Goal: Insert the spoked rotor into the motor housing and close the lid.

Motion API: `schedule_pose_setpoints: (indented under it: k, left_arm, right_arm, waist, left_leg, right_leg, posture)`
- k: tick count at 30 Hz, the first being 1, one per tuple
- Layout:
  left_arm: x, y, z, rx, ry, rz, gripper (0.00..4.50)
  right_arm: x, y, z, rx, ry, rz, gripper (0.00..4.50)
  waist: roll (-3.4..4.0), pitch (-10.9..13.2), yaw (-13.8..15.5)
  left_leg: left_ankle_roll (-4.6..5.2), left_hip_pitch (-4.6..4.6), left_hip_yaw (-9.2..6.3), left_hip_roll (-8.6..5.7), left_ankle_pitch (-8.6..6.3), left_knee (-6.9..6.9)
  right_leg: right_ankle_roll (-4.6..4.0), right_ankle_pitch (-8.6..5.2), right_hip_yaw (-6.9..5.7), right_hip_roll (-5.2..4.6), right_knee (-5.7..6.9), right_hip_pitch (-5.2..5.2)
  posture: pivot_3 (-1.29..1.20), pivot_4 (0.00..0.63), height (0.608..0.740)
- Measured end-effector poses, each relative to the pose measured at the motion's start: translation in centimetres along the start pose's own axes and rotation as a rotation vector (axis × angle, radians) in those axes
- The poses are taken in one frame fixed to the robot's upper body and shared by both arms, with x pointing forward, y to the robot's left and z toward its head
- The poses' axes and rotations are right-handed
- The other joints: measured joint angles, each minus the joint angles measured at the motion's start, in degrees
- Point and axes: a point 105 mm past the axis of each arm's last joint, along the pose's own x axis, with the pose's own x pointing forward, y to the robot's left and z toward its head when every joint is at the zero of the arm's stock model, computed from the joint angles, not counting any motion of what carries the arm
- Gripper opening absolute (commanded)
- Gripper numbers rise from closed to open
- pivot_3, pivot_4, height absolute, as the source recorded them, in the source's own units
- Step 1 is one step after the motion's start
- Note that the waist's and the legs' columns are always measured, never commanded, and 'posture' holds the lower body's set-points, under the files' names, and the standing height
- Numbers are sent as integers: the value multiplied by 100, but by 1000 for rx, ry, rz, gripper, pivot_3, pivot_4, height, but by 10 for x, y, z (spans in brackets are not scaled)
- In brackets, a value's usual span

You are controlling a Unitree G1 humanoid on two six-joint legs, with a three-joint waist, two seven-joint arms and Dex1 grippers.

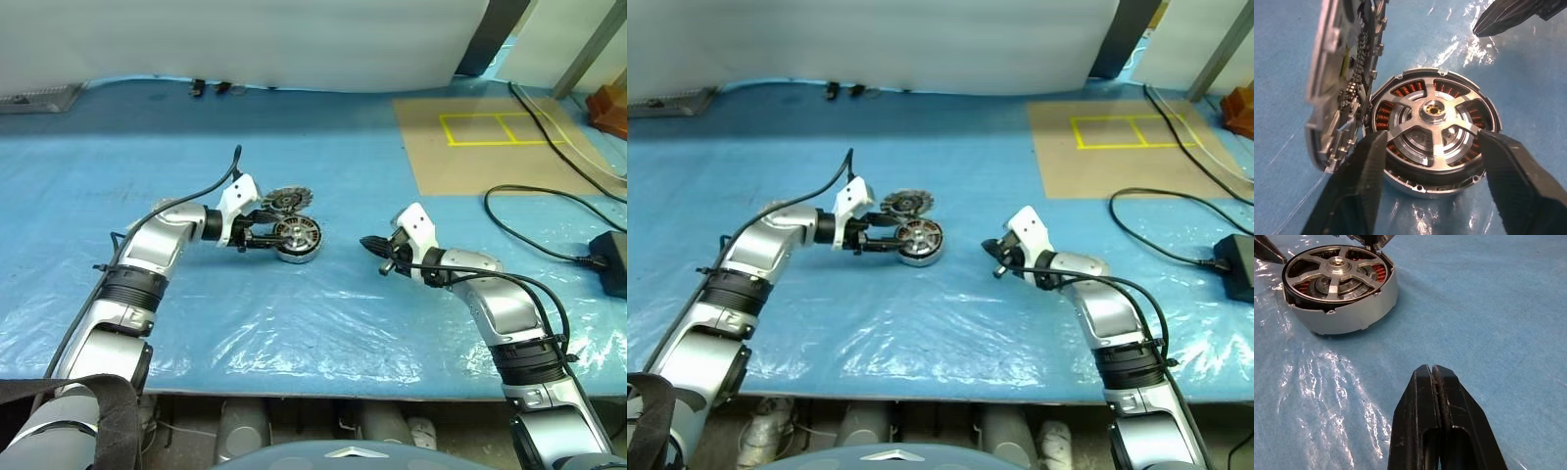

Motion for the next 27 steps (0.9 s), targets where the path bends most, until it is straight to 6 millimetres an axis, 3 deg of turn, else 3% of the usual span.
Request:
schedule_pose_setpoints:
  k: [1,5,11,18,27]
  left_arm:
    - [0,0,0,5,0,4,4456]
    - [0,2,4,1,-23,15,4456]
    - [-8,-1,24,-87,-174,22,2354]
    - [-2,-13,30,-186,-338,98,26]
    - [3,-10,34,-185,-359,139,26]
  right_arm:
    - [0,0,0,0,0,0,0]
    - [0,0,1,-3,-2,0,0]
    - [0,0,2,-8,-8,2,0]
    - [2,2,0,-3,-16,-2,0]
    - [2,1,-1,4,-17,-18,0]
  waist:
    - [0,0,0]
    - [0,0,-2]
    - [0,0,-8]
    - [0,0,6]
    - [-1,0,-2]
  left_leg:
    - [0,0,0,0,0,0]
    - [-2,0,0,-1,-1,0]
    - [0,-1,0,-1,0,-2]
    - [1,-6,1,13,0,4]
    - [6,-4,1,10,3,1]
  right_leg:
    - [0,0,0,0,0,0]
    - [0,0,0,0,1,0]
    - [-1,0,0,0,0,0]
    - [0,0,-1,-1,-2,0]
    - [4,3,-2,0,-5,1]
  posture:
    - [0,150,740]
    - [0,150,740]
    - [0,150,740]
    - [0,150,740]
    - [0,150,740]
